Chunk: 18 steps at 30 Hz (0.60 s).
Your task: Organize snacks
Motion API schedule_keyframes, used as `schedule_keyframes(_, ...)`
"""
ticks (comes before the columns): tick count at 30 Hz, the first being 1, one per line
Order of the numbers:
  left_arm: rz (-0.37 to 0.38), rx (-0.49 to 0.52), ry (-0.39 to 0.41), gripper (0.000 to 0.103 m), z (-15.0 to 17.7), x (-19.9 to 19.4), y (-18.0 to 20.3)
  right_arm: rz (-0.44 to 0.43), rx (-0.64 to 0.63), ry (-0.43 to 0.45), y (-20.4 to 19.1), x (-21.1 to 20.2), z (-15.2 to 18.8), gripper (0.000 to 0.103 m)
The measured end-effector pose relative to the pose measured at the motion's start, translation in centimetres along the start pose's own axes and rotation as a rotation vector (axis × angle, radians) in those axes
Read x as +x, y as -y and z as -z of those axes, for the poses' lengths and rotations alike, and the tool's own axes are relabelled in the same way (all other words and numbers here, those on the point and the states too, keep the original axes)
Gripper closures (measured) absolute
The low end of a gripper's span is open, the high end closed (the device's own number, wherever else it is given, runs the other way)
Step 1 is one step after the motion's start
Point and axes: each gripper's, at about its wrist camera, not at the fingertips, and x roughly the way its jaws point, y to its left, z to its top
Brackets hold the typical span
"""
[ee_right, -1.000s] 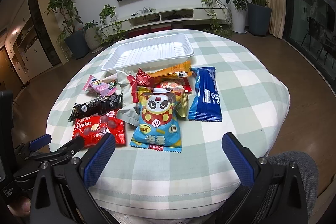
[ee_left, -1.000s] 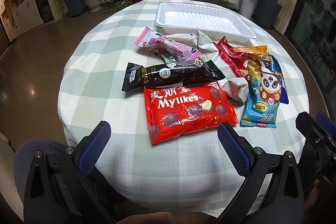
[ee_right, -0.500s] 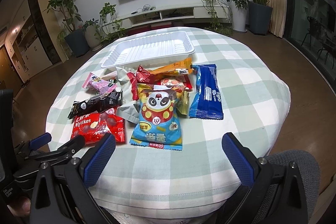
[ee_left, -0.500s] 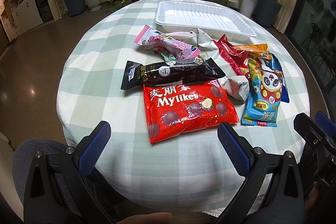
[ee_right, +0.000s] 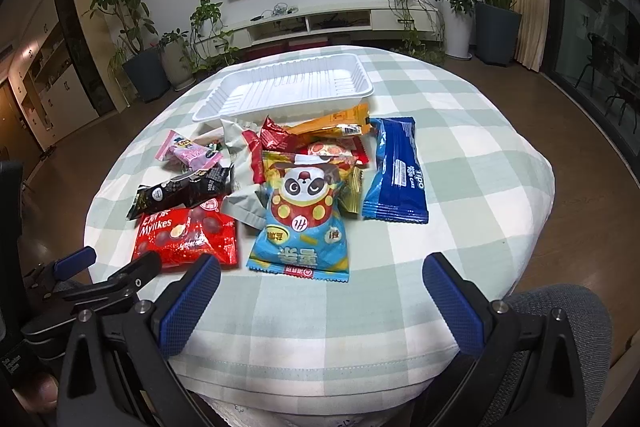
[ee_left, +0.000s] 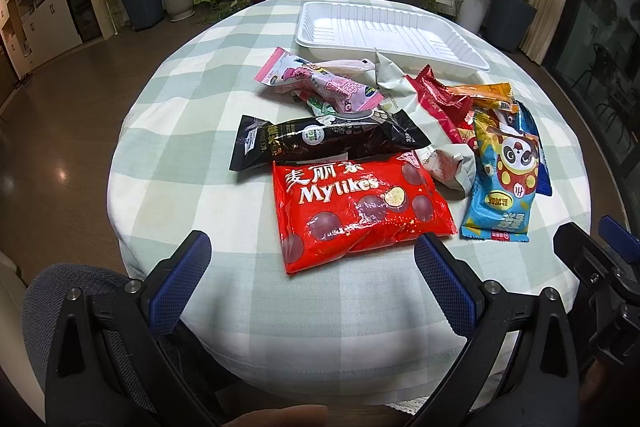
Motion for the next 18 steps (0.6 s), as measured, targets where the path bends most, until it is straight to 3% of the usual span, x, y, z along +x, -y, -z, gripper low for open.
schedule_keyframes(18,0.000,0.001,0.000,0.000,0.01,0.00,-0.01,0.030,-0.023,-0.025,-0.32,0.47,0.11,0.000)
